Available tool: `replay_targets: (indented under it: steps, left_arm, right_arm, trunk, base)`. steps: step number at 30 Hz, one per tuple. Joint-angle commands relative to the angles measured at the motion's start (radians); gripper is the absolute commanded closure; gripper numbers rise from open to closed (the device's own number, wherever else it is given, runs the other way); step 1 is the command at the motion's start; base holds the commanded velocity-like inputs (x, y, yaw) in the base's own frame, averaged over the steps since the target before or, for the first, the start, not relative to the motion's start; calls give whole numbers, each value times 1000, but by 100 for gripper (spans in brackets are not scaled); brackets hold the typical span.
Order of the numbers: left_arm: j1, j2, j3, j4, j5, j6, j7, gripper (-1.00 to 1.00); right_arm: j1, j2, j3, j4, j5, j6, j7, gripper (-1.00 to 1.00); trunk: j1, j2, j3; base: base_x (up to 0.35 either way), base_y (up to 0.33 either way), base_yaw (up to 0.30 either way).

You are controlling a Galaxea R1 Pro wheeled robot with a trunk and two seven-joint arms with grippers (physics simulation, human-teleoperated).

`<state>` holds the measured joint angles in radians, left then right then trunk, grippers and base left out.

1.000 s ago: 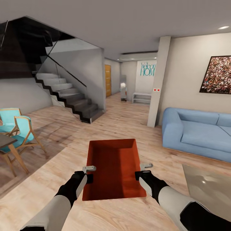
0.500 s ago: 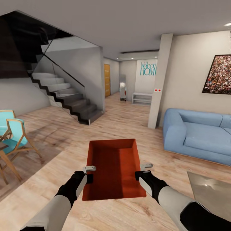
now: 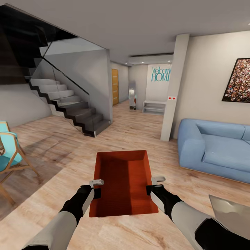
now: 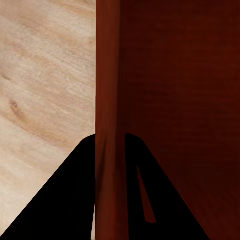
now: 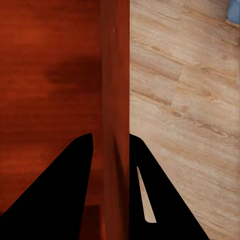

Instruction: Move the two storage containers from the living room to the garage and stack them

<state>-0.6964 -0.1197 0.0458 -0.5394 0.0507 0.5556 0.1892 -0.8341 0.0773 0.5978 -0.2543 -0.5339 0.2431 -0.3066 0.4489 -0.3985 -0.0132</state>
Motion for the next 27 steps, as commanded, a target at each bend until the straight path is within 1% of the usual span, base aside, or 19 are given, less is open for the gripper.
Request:
replay_targets:
  steps: [1,27]
  left_arm:
    - [0,-2,0,-1,-6,6,9,100]
    - [0,-1,0,1,-11,6,10,100]
  right_arm:
    - [-1,4,20,-17,-15,4,-5,100]
    - [-1,4,20,-17,-15,4,-5,100]
  trunk:
    - [1,-2,-1]
    - [1,-2,-1]
  base:
    - [323,0,0]
    - [323,0,0]
